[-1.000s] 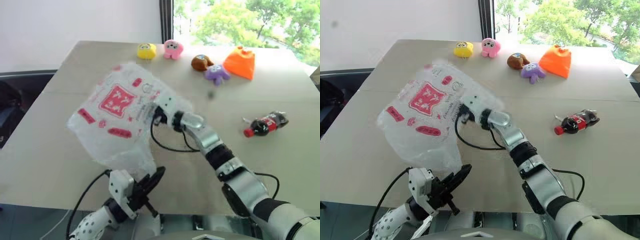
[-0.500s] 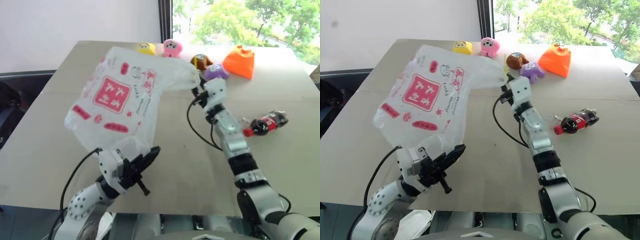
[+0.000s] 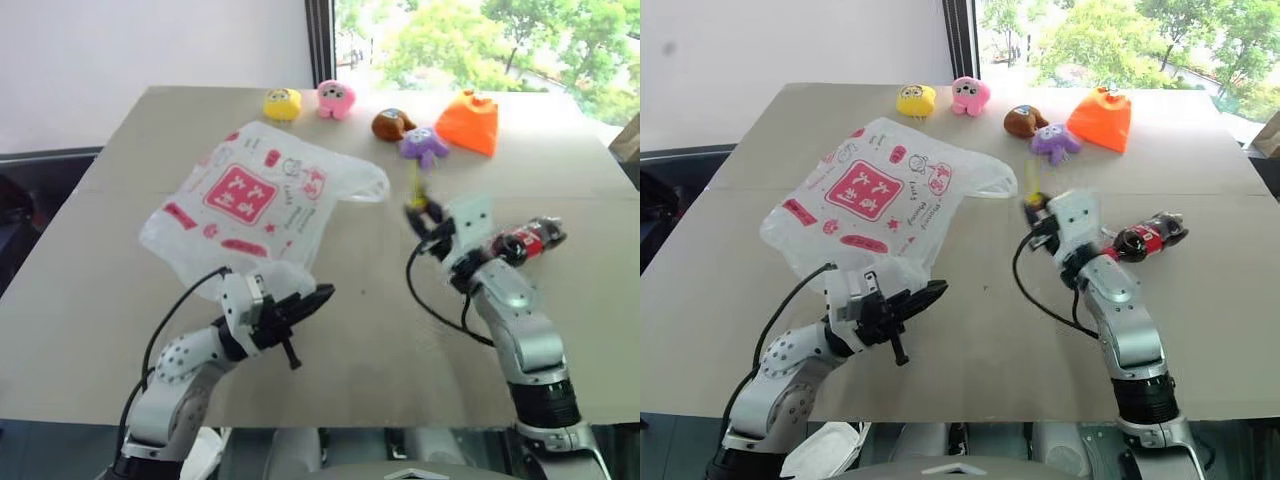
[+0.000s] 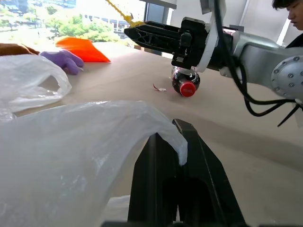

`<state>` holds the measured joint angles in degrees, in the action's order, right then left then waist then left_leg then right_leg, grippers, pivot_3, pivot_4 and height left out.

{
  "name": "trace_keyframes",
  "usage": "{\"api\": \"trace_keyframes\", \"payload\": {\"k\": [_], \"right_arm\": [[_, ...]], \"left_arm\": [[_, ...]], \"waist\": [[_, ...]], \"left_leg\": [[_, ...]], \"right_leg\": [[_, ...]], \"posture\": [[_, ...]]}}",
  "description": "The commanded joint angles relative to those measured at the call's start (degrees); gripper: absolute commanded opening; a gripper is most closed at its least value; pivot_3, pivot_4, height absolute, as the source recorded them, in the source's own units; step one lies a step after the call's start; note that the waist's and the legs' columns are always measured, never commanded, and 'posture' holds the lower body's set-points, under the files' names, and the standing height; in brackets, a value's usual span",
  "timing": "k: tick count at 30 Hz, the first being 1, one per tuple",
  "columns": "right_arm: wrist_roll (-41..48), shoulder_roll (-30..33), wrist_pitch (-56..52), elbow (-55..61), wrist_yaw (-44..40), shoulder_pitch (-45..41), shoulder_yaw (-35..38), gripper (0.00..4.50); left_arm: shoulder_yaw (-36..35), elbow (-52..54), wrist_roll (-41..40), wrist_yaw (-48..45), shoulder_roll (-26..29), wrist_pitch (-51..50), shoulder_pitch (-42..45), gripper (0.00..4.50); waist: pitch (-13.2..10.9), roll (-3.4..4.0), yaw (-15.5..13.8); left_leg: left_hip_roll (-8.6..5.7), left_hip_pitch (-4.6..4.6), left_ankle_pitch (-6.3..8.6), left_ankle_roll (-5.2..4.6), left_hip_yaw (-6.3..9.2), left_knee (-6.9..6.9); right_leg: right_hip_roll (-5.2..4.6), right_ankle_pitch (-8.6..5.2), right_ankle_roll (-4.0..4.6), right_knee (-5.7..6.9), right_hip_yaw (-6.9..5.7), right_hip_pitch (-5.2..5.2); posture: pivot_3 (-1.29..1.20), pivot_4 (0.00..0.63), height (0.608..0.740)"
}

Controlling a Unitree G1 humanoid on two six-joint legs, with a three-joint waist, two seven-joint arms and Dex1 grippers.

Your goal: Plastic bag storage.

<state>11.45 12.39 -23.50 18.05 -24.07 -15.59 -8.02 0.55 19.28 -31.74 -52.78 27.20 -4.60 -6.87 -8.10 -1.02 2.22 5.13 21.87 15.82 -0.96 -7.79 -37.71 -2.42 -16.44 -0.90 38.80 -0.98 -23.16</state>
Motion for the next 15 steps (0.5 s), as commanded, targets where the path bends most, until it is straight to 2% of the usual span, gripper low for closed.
{"api": "trace_keyframes", "payload": {"k": [1, 8, 15], "right_arm": [[2.1, -1.3, -4.2, -3.4, -1.6, -3.6, -1.2, 0.74], [2.8, -8.8, -1.8, -29.9, 1.8, -18.8, 3.6, 0.74], [-0.1, -11.8, 12.2, -60.1, 8.6, -35.1, 9.9, 0.74]], "left_arm": [[0.6, 1.5, 0.2, -0.2, -1.0, 1.2, -0.6, 0.0], [0.9, 5.5, 1.6, 2.6, -3.4, 2.3, -5.3, 0.0], [1.6, 8.8, 2.9, 5.4, -4.4, 3.2, -9.1, 0.0]], "waist": [[0.0, 0.0, 0.0], [0.0, -0.01, 0.0], [0.0, 0.02, 0.1]], "left_leg": [[0.0, 0.01, 0.0, 0.0, 0.01, 0.0], [-0.01, 0.1, 0.0, -0.01, -0.01, -0.23], [0.01, 0.33, 0.0, -0.01, -0.14, -0.25]], "right_leg": [[0.01, 0.0, 0.0, 0.01, 0.0, 0.0], [0.02, 0.01, -0.01, 0.06, 0.05, -0.03], [0.03, 0.02, 0.0, 0.13, 0.15, -0.31]], "posture": [[0.0, 0.15, 0.74], [0.0, 0.15, 0.74], [0.0, 0.15, 0.74]]}}
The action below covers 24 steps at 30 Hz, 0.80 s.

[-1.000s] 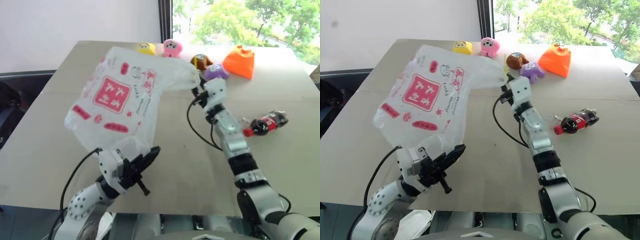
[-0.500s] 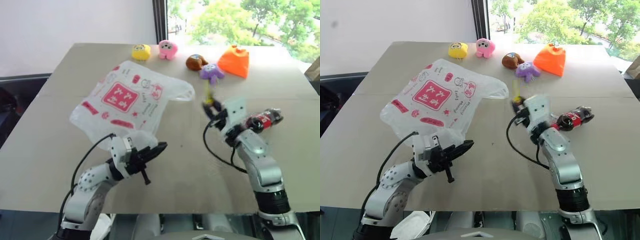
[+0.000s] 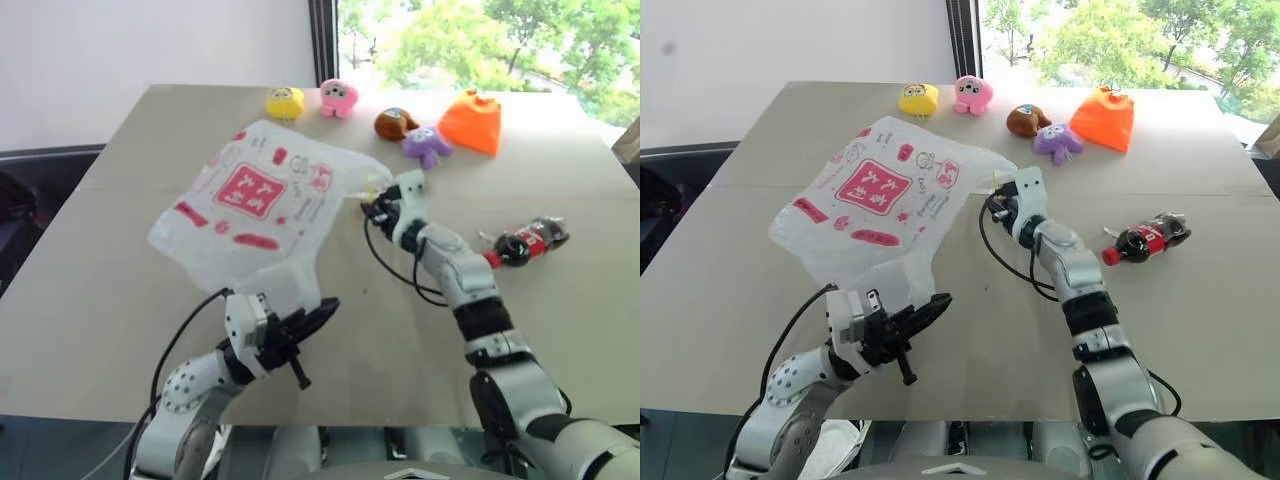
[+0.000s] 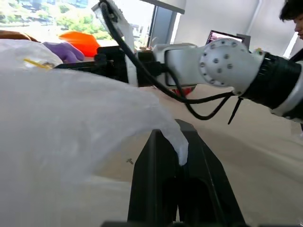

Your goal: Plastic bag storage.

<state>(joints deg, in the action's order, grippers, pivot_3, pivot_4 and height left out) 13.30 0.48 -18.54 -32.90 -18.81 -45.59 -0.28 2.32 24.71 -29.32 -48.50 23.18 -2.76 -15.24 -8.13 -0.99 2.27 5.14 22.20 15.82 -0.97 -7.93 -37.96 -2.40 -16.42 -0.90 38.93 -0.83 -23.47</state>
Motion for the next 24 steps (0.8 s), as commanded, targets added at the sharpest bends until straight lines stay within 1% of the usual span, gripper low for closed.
{"api": "trace_keyframes", "payload": {"k": [1, 4, 7, 9, 12, 15, 18, 21, 24], "right_arm": [[-2.1, 0.2, 8.4, -11.8, 4.4, -6.1, 2.9, 0.74], [-2.5, 0.3, 11.5, -15.8, 5.8, -7.2, 4.4, 0.74], [-2.4, 0.9, 12.2, -15.3, 9.1, -5.2, 6.3, 0.74], [-2.5, 1.0, 12.4, -13.1, 9.5, -3.8, 6.6, 0.74], [-2.6, 0.6, 10.6, -2.6, 5.0, 0.4, 3.5, 0.74], [0.0, 0.2, 2.5, 9.6, 2.5, 5.5, 1.7, 0.74], [2.2, 0.4, -6.3, 16.8, 1.9, 9.0, 1.3, 0.74], [3.0, 0.7, -11.1, 18.0, 2.7, 10.1, 1.9, 0.74], [3.4, 0.4, -13.1, 16.4, 5.0, 9.7, 3.7, 0.74]], "left_arm": [[-0.2, 3.6, 0.6, 1.4, -0.4, 1.5, -0.9, 0.0], [-0.5, 3.8, 0.8, 2.2, -0.4, 1.9, -1.1, 0.0], [-0.9, 3.6, 0.7, 2.6, -0.3, 2.0, -0.9, 0.0], [-1.0, 3.4, 0.4, 2.6, -0.1, 1.9, -0.7, 0.0], [-0.9, 2.3, 0.4, 1.8, 0.2, 2.1, -0.2, 0.0], [-0.9, 1.5, 0.4, 1.5, 0.3, 2.2, 0.6, 0.0], [-1.1, 1.2, 0.3, 1.2, 0.3, 2.2, 1.0, 0.0], [-0.9, 1.0, 0.5, 1.1, 0.3, 2.3, 1.0, 0.0], [-0.9, 0.9, 0.6, 0.9, 0.4, 2.4, 0.9, 0.0]], "waist": [[0.0, 0.0, 0.0], [0.0, 0.0, 0.0], [0.0, 0.01, 0.1], [0.0, 0.01, 0.1], [0.0, 0.01, 0.0], [0.0, 0.03, 0.1], [0.0, 0.03, 0.1], [0.0, 0.03, 0.0], [0.0, 0.03, 0.0]], "left_leg": [[0.01, 0.01, 0.0, 0.0, -0.01, -0.01], [0.01, 0.07, 0.0, 0.0, -0.01, -0.01], [0.01, 0.24, 0.0, 0.0, 0.04, -0.02], [0.03, 0.34, 0.0, 0.01, 0.11, -0.07], [0.04, 0.39, 0.0, 0.01, 0.17, -0.11], [0.05, 0.46, 0.0, 0.01, 0.2, -0.12], [0.08, 0.45, 0.0, 0.01, 0.21, -0.13], [0.06, 0.45, 0.0, 0.01, 0.23, -0.15], [0.04, 0.46, 0.0, 0.0, 0.21, -0.18]], "right_leg": [[0.0, 0.0, 0.0, 0.0, 0.0, -0.01], [-0.03, 0.0, 0.0, -0.04, 0.01, -0.02], [-0.05, 0.0, 0.0, -0.02, 0.04, -0.19], [-0.05, 0.0, 0.0, -0.01, 0.03, -0.24], [-0.05, 0.0, -0.01, -0.01, -0.01, -0.24], [-0.05, 0.01, -0.02, -0.02, -0.02, -0.28], [-0.02, 0.01, -0.02, 0.02, -0.02, -0.29], [-0.03, 0.01, -0.02, 0.02, -0.05, -0.28], [-0.03, 0.01, -0.02, 0.02, -0.04, -0.27]], "posture": [[0.0, 0.15, 0.74], [0.0, 0.15, 0.74], [0.0, 0.15, 0.74], [0.0, 0.15, 0.74], [0.0, 0.15, 0.74], [0.0, 0.15, 0.74], [0.0, 0.15, 0.74], [0.0, 0.15, 0.74], [0.0, 0.15, 0.74]]}}
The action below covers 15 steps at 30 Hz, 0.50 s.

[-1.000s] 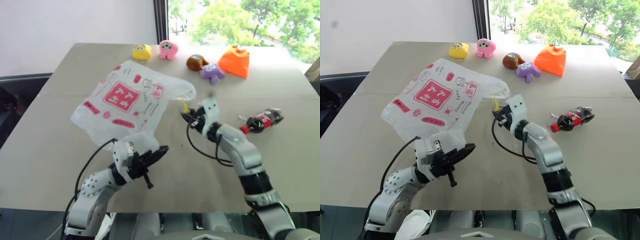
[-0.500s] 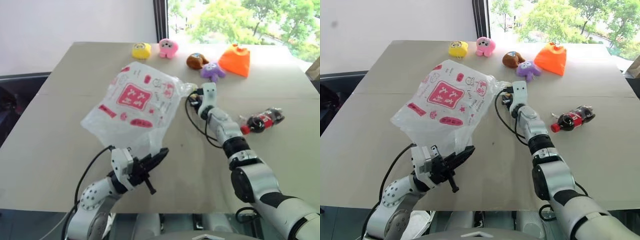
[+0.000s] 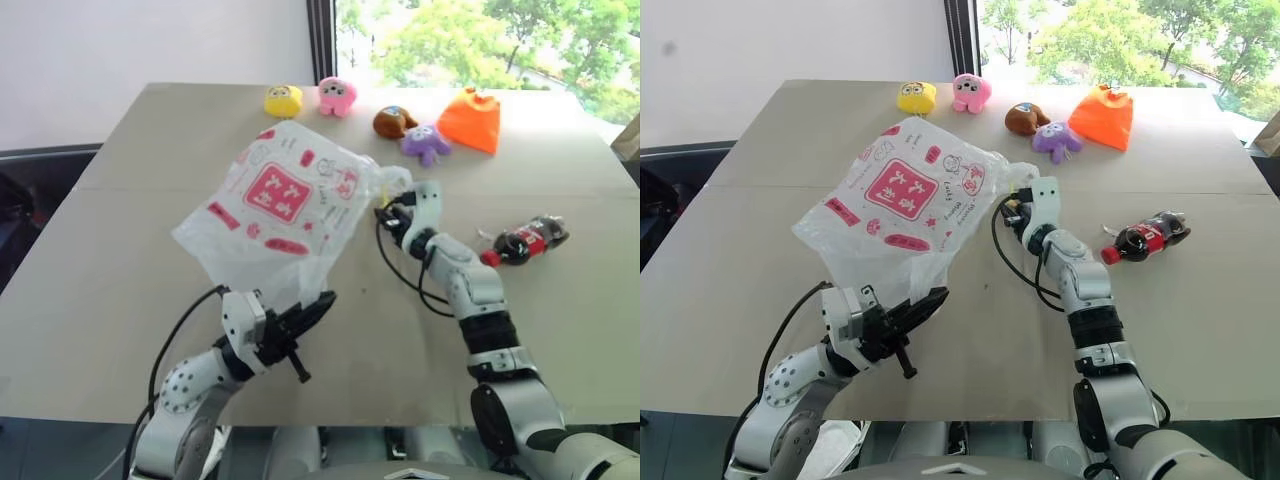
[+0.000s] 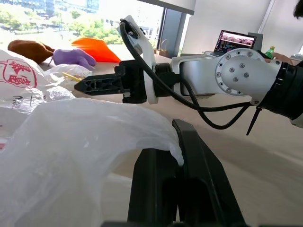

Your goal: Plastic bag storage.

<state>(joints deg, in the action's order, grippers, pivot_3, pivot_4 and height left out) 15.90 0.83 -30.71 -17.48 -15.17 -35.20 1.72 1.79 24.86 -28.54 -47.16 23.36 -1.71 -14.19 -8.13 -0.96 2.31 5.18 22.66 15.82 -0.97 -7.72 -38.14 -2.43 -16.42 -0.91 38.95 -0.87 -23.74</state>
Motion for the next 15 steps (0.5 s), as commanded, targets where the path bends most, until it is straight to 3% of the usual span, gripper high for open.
{"api": "trace_keyframes", "payload": {"k": [1, 10, 12, 15], "right_arm": [[1.0, -0.1, -1.2, 0.5, 1.9, -1.0, 2.3, 0.74], [1.0, -1.1, 7.9, -10.3, 17.5, -7.0, 13.2, 0.74], [1.5, -1.6, 7.4, -8.0, 20.3, -5.9, 14.6, 0.74], [0.5, -2.7, 3.1, 5.6, 25.0, 1.6, 14.1, 0.74]], "left_arm": [[-0.4, 0.7, -0.2, -0.5, 0.2, 1.4, -0.1, 0.0], [-1.0, -0.4, 0.0, -1.0, 0.6, 1.9, 0.6, 0.0], [-1.2, -1.1, 0.1, -0.9, 0.6, 2.0, 1.6, 0.0], [-2.2, -3.9, 0.5, -0.3, 0.5, 2.4, 5.9, 0.0]], "waist": [[0.0, -0.01, 0.0], [0.0, -0.01, -0.4], [0.0, 0.0, -0.4], [0.0, 0.01, -0.7]], "left_leg": [[0.0, 0.0, 0.0, 0.0, 0.0, 0.0], [-0.05, 0.06, 0.0, 0.0, 0.01, -0.11], [-0.04, 0.08, 0.0, -0.01, 0.02, -0.11], [-0.03, 0.13, 0.0, 0.0, 0.08, -0.1]], "right_leg": [[0.0, 0.0, 0.0, 0.0, 0.0, 0.0], [-0.02, 0.0, 0.0, 0.01, -0.08, 0.04], [-0.03, 0.0, 0.0, 0.0, -0.08, 0.04], [-0.04, 0.0, 0.0, 0.0, -0.19, 0.03]], "posture": [[0.0, 0.15, 0.74], [0.0, 0.15, 0.74], [0.0, 0.15, 0.74], [0.0, 0.15, 0.74]]}}
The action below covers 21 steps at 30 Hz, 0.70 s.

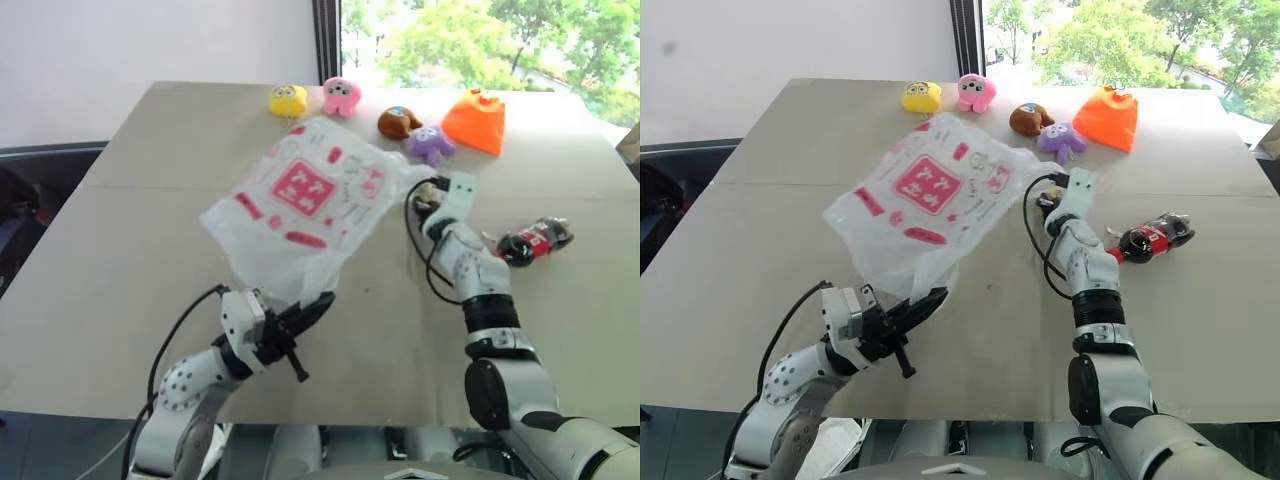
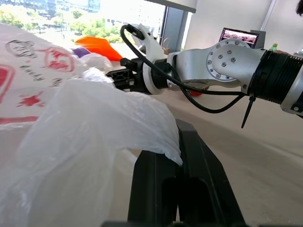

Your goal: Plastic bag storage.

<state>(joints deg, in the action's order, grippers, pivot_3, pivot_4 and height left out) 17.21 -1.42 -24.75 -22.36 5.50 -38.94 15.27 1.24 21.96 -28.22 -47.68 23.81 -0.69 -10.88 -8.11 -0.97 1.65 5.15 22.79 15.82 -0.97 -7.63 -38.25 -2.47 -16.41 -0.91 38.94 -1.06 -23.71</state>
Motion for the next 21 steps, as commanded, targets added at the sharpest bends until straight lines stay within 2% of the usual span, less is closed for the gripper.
{"api": "trace_keyframes", "payload": {"k": [1, 6, 10, 13, 15, 21], "right_arm": [[-0.8, -0.7, -4.6, 14.9, 5.4, 7.7, 0.1, 0.74], [-1.0, -1.6, -13.1, 34.5, 9.7, 18.1, -1.0, 0.74], [-1.4, 0.0, -19.5, 50.0, 9.6, 27.7, -3.4, 0.74], [1.9, 4.2, -23.6, 57.7, 2.9, 32.0, -7.8, 0.74], [5.7, 8.3, -25.5, 60.6, -4.4, 33.0, -11.1, 0.74], [17.6, 12.6, -32.5, 60.5, -15.1, 29.7, -11.1, 0.74]], "left_arm": [[-2.0, -1.9, 0.2, 0.3, 0.0, 1.4, 3.9, 0.0], [-3.3, -7.1, 1.6, 2.0, -0.9, 2.5, 10.1, 0.0], [-4.6, -12.8, 4.3, 5.7, -2.9, 4.5, 16.3, 0.0], [-5.9, -15.1, 4.7, 8.5, -4.7, 5.0, 19.4, 0.0], [-6.0, -15.1, 4.4, 9.3, -5.6, 4.7, 20.3, 0.0], [-3.5, -12.3, 4.4, 8.6, -7.1, 4.3, 19.5, 0.0]], "waist": [[0.0, 0.06, -0.1], [0.0, 0.08, -0.7], [0.0, 0.11, -0.9], [0.0, 0.11, -0.5], [0.0, 0.1, -0.2], [0.0, 0.08, 0.0]], "left_leg": [[0.01, 0.01, 0.0, 0.0, 0.05, 0.01], [-0.01, 0.03, 0.0, 0.0, 0.11, 0.02], [-0.03, 0.04, 0.0, 0.0, 0.18, 0.01], [-0.03, 0.01, 0.0, 0.0, 0.12, 0.01], [-0.02, -0.02, 0.0, 0.0, 0.1, 0.01], [0.01, -0.01, 0.0, 0.0, 0.24, 0.0]], "right_leg": [[0.0, 0.0, 0.0, 0.01, -0.01, 0.0], [-0.03, 0.0, -0.02, -0.02, 0.02, -0.01], [0.0, 0.0, -0.02, -0.02, -0.04, 0.0], [0.04, 0.0, -0.03, -0.02, -0.03, -0.01], [0.06, 0.0, -0.04, -0.03, -0.06, 0.0], [0.17, 0.0, -0.03, -0.02, -0.06, 0.02]], "posture": [[0.0, 0.15, 0.74], [0.0, 0.15, 0.74], [0.0, 0.15, 0.74], [0.0, 0.15, 0.74], [0.0, 0.15, 0.74], [0.0, 0.15, 0.74]]}}
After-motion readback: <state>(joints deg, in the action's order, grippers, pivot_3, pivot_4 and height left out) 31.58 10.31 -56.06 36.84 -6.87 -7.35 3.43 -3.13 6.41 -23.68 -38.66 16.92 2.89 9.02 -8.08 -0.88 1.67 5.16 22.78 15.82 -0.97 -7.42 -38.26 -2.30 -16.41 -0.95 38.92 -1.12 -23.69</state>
